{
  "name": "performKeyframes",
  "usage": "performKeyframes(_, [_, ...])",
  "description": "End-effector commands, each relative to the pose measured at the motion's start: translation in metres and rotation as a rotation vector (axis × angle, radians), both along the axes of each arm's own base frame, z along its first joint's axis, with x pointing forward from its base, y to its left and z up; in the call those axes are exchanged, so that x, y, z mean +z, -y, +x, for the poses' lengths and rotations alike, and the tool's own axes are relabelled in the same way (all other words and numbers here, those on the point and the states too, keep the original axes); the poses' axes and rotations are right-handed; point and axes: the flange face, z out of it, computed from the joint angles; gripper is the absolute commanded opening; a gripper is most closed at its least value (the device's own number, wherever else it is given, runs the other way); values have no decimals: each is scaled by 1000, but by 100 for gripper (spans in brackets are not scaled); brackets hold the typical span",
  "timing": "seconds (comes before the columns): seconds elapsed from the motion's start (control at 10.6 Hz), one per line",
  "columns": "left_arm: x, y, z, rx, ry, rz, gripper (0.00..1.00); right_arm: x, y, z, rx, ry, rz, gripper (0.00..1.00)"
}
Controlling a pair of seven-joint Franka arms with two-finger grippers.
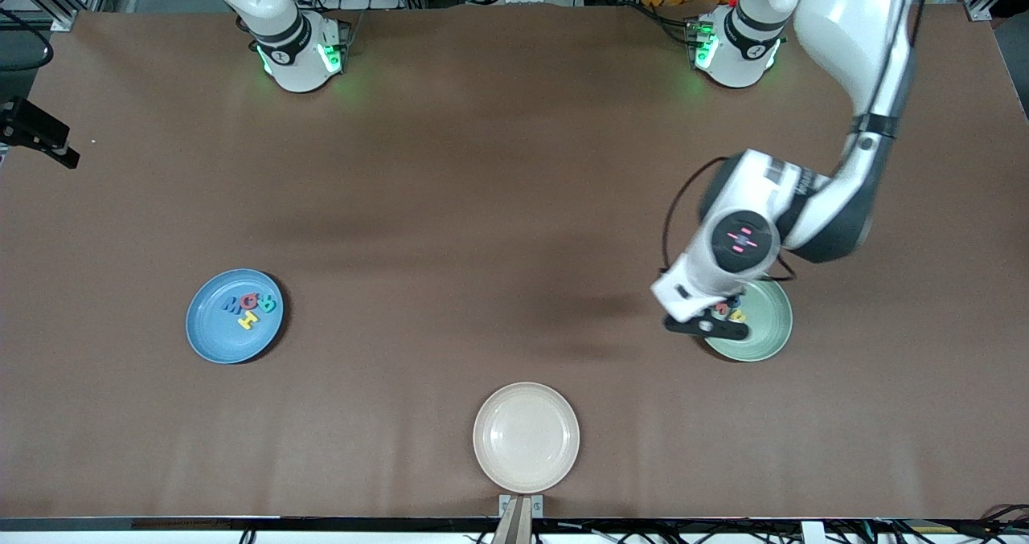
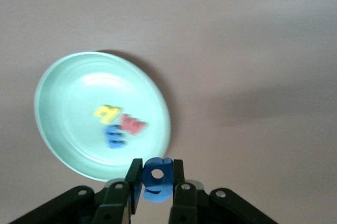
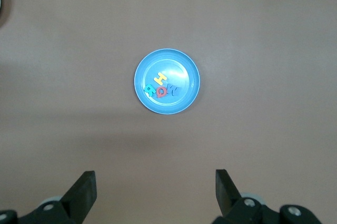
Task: Sort uppercase to blue plate, lowercase to green plate
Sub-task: 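Open the left gripper over the green plate and lift it away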
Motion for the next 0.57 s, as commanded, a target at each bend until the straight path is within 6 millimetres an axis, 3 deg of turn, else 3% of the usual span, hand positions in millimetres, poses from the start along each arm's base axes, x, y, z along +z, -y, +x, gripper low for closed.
performKeyframes(0.0, [-43, -46, 1, 25, -8, -35, 0, 3, 1, -2, -17, -3, -7, 100])
performKeyframes(0.09, [-67, -61, 6, 28, -13, -51, 0, 3, 1, -2, -17, -3, -7, 100])
performKeyframes(0.19, [-79, -64, 8, 23, -15, -61, 20, 3, 1, -2, -17, -3, -7, 100])
performKeyframes(0.28, [-77, -63, 9, 18, -8, -61, 72, 3, 1, -2, -17, -3, -7, 100])
performKeyframes(0.38, [-72, -62, 11, 11, 1, -63, 100, 3, 1, -2, -17, -3, -7, 100])
performKeyframes(0.47, [-61, -60, 12, 2, 17, -62, 100, 3, 1, -2, -17, -3, -7, 100])
